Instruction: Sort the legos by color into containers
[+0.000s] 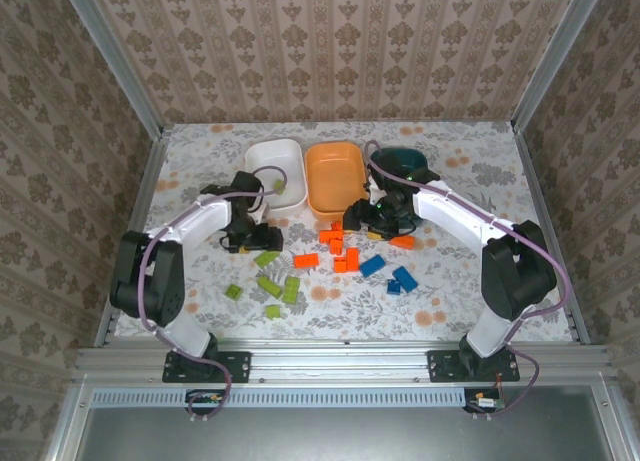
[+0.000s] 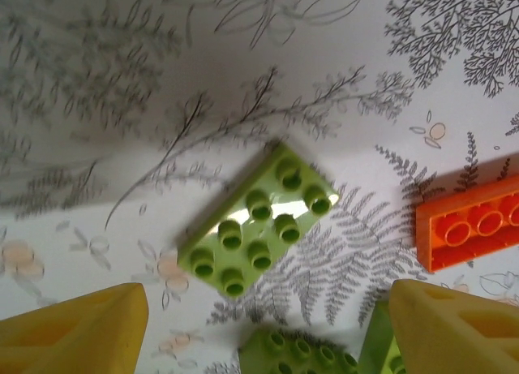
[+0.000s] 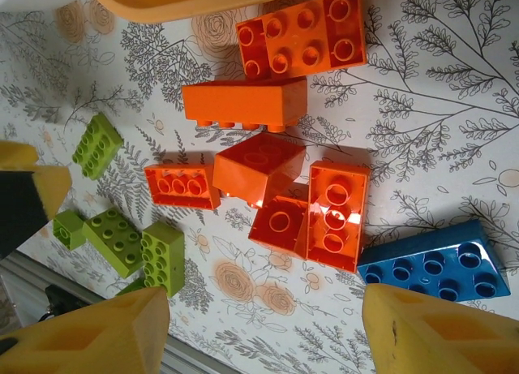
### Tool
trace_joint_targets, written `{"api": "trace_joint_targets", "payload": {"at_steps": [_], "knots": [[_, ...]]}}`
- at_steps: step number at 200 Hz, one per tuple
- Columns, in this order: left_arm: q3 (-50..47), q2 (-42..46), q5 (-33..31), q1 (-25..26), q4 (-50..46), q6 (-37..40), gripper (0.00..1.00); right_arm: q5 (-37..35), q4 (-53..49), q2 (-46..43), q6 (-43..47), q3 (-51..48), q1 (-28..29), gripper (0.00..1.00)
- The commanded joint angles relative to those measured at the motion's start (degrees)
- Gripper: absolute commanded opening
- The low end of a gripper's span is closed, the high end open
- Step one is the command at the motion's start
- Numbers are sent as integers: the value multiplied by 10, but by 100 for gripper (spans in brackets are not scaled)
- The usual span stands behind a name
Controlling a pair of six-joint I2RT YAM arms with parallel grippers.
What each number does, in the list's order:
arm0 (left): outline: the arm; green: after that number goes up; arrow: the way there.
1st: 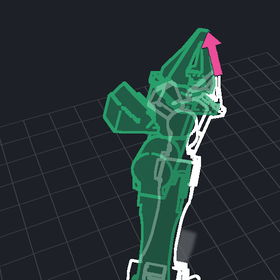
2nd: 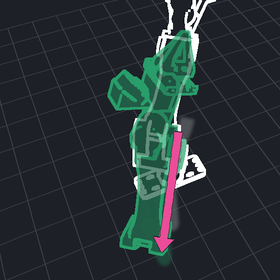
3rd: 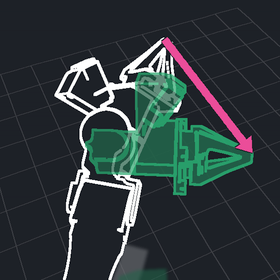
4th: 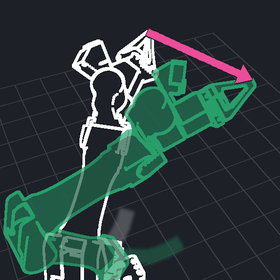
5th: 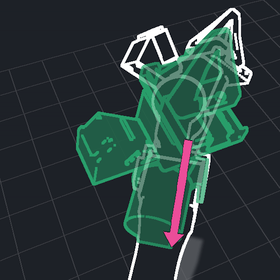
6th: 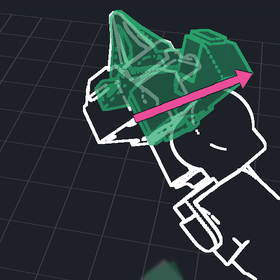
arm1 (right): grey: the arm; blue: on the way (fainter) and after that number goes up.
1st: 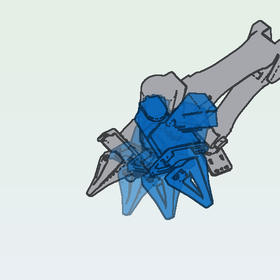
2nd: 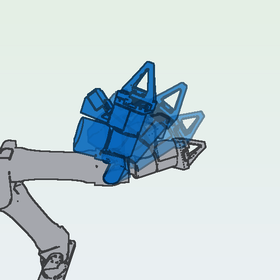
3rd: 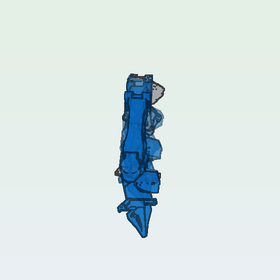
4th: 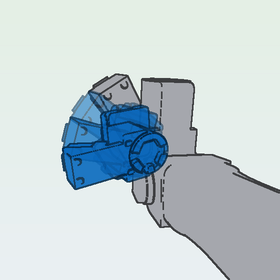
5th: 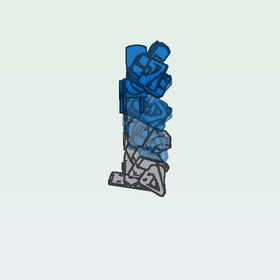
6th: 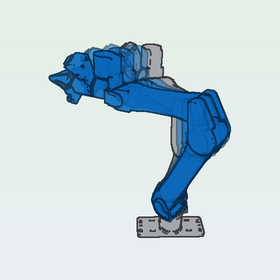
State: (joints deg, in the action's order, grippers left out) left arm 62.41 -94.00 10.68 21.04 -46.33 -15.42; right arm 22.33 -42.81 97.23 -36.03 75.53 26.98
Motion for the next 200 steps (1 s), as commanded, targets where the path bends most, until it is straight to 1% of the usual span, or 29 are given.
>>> {"api": "trace_joint_targets", "payload": {"at_steps": [1, 35, 71, 133, 156, 168, 181, 198, 200], "knots": [[28, -26, -3, 8, -1, 84, 79, -1, 4, -17, -12, -8, -1, 65], [50, -71, -8, 19, -17, 139, 74, -3, 7, -23, -16, -13, -1, 65], [45, -89, -18, 34, -25, 162, 71, -11, -6, -21, -3, -9, -5, 66], [19, -95, -29, 40, -23, 168, 67, -12, 5, -35, -11, -34, -5, 66], [12, -104, -35, 43, -19, 161, 63, -12, 10, -41, -15, -37, -5, 67], [12, -109, -42, 46, -21, 157, 58, -14, 10, -44, -15, -39, -5, 66], [13, -114, -50, 46, -23, 154, 57, -14, 11, -47, -15, -44, -5, 67], [13, -120, -60, 46, -25, 149, 53, -15, 14, -51, -18, -50, -5, 67], [13, -120, -60, 59, -25, 148, 52, -15, 14, -51, -18, -51, -5, 67]]}}
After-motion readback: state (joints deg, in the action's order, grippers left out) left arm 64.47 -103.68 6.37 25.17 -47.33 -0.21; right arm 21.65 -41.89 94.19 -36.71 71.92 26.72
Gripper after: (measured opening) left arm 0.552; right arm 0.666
